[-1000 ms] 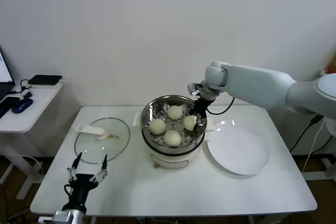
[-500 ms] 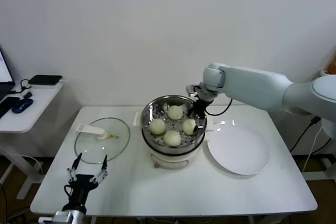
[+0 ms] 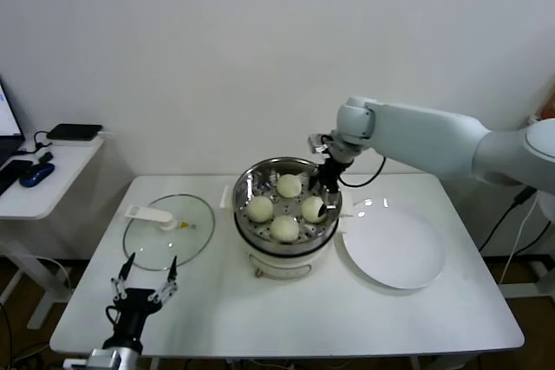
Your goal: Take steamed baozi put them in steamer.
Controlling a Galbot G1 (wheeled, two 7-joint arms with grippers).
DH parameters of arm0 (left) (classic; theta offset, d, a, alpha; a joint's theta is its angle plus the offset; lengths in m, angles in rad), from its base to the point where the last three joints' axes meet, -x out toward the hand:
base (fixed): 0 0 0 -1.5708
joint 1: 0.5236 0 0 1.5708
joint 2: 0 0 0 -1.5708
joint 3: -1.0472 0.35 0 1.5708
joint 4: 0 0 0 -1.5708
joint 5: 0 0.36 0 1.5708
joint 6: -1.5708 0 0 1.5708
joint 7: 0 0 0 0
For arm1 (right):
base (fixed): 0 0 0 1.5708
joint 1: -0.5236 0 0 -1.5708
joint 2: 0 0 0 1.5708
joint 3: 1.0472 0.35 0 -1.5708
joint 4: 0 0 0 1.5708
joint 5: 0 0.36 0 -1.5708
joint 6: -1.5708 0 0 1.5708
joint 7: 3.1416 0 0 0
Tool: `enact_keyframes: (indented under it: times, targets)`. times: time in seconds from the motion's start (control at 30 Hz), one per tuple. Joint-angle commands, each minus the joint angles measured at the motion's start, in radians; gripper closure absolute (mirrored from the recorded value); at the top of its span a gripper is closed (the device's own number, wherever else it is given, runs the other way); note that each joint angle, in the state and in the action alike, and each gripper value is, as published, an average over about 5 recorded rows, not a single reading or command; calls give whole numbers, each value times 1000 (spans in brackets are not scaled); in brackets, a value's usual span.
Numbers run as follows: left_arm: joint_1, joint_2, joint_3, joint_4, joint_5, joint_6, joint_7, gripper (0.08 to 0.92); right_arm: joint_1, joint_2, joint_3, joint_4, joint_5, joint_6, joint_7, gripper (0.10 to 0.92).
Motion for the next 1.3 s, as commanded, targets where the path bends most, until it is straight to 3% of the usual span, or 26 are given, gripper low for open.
enact_keyframes:
  times: [0.03, 0.33, 0.7, 0.97, 1.13, 1.3]
  targets:
    - [1, -2, 3, -2, 1, 0, 0, 177, 86, -38, -16, 58, 52, 4, -16, 203]
    - [-8, 2, 13, -12, 3, 13, 1, 177, 165, -201, 34, 128, 74, 26, 25, 203]
    - [-1, -7, 50, -12, 11, 2, 5, 177, 15, -581, 216, 318, 21, 146, 310, 203]
    - [27, -23, 73, -28, 27, -10, 5, 177, -625, -750, 873, 460, -54, 224, 677, 203]
    - [48, -31, 79, -29, 35, -25, 1, 177, -1093, -713, 1339, 544, -105, 238, 856, 203]
    - [56, -42, 86, -32, 39, -29, -3, 177, -1449, -599, 1694, 605, -163, 270, 922, 203]
